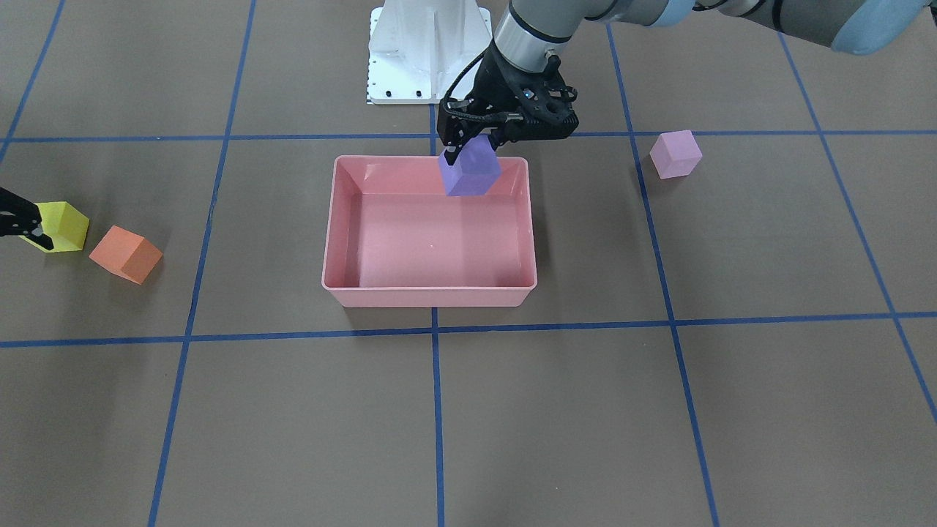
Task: Place blocks into pink bin with both arms
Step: 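Carry the purple cube into the bin while the right reaches for the orange cube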
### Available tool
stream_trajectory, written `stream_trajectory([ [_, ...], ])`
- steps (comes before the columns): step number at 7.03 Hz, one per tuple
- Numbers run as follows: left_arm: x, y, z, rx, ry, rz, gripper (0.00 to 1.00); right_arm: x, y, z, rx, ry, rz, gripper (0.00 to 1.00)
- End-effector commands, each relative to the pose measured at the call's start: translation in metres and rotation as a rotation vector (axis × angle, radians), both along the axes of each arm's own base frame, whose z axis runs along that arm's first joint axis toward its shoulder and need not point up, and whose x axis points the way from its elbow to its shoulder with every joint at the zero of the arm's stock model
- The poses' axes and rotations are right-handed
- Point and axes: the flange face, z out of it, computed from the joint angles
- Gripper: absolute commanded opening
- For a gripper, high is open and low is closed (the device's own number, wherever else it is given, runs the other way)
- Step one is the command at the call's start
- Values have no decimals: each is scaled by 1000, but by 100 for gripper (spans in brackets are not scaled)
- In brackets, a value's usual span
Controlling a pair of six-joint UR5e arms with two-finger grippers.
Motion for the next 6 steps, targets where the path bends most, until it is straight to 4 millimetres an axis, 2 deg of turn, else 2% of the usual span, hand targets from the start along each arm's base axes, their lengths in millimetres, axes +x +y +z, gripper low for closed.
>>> stream_trajectory([
  [1, 33, 6, -1, 5, -32, -9, 0, -48, 15, -10, 83, -18, -79, 100],
  [2, 41, 2, -8, 5, -32, -7, 0, -64, 19, -11, 117, -3, -91, 100],
  [6, 44, 3, -9, 5, -33, -4, 0, -94, 28, 8, 123, 57, -126, 100],
])
